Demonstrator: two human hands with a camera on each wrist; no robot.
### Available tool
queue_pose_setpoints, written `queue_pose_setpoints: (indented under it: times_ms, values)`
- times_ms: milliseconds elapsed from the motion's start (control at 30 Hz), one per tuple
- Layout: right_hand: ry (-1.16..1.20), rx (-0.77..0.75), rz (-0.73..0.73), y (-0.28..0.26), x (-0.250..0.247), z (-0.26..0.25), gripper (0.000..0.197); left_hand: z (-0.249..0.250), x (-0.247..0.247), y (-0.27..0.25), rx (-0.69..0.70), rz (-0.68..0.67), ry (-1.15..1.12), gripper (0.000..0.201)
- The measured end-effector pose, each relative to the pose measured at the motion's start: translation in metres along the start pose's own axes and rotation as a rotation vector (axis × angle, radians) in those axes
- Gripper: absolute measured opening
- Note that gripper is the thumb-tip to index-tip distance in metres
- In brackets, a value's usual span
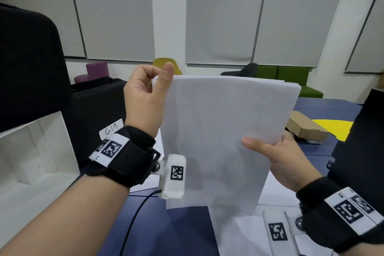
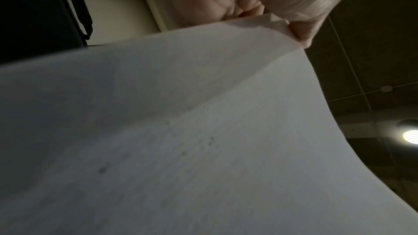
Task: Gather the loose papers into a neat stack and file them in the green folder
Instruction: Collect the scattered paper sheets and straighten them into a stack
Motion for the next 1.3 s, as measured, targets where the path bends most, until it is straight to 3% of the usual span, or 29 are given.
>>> queue_pose_setpoints:
  times_ms: [67,167,333,433,500,567,667,767,900,1067,1300]
  values:
    - [-0.004,0.004,-0.001,0.000,0.000,0.001,0.036,0.003,0.003,-0.004,0.073,-0.093,0.034,0.030]
    - [-0.017,0.018,-0.008,0.003,0.000,0.002,0.030,-0.002,0.006,-0.008,0.041,-0.194,0.103,0.030]
    - [-0.073,-0.041,0.029,0.008,0.004,-0.004,0.015,0.001,0.011,-0.003,-0.033,-0.151,0.124,0.031]
    - [-0.070,-0.060,0.074,0.010,0.001,-0.008,0.015,-0.006,0.014,0.003,-0.259,-0.120,-0.122,0.022]
    - [-0.045,-0.042,0.065,0.008,-0.003,-0.005,0.015,-0.022,0.018,-0.003,-0.486,-0.242,-0.262,0.044]
    - [-0.032,0.010,0.033,0.004,-0.006,0.003,0.018,-0.039,0.017,-0.023,-0.636,-0.402,-0.236,0.048]
    - [-0.064,0.100,-0.004,-0.005,-0.009,0.024,0.029,-0.068,0.009,-0.066,-0.729,-0.534,-0.123,0.038]
    - [-0.082,0.142,0.014,-0.011,-0.009,0.036,0.026,-0.086,0.001,-0.090,-0.735,-0.514,-0.038,0.037]
    - [-0.085,0.123,0.024,-0.010,-0.008,0.028,0.025,-0.078,0.003,-0.084,-0.641,-0.464,0.011,0.034]
    - [-0.044,0.041,0.014,-0.007,-0.011,0.009,0.028,-0.061,0.009,-0.076,-0.564,-0.567,0.006,0.045]
    - [-0.042,-0.060,0.024,-0.012,-0.002,0.003,0.022,-0.058,0.003,-0.079,-0.507,-0.413,-0.027,0.016]
Point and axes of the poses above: each hand's wrist, its own y-axis towards the middle knuckle, its own x-axis out of the palm, z = x × y, the point moved 6 cm from there along y, towards the middle knuckle, and after that the axes turned 6 degrees about x, right-handed, at the moved point
